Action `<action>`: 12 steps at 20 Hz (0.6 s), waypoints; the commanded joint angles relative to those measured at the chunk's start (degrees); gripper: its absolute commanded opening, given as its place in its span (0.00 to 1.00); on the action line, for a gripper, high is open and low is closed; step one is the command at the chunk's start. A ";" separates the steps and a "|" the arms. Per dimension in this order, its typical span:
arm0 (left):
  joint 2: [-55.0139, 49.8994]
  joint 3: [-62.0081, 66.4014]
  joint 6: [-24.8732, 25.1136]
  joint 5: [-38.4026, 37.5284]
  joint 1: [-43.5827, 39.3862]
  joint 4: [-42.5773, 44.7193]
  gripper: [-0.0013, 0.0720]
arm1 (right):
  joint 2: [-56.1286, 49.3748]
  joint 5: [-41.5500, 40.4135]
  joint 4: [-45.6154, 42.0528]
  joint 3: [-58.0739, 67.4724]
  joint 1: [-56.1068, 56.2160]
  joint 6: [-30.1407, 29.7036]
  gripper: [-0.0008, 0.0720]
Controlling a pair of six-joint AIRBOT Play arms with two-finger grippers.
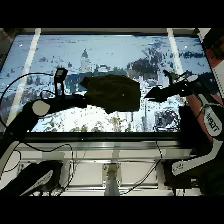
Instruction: Fold the clothes and pants, and hang the long-sleeved shirts on hangers.
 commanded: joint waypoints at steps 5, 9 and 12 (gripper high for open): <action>0.09 0.02 -3.19 -1.46 1.90 3.82 0.03 | -0.68 4.50 -2.84 -0.92 12.90 -1.75 0.70; 0.00 0.02 -3.17 -1.46 1.92 3.82 0.03 | -0.68 5.75 -2.84 -3.32 15.47 -3.23 0.70; 0.00 0.02 -3.17 -1.46 1.92 3.87 0.03 | -0.63 7.54 -1.07 -6.34 15.47 -4.50 0.65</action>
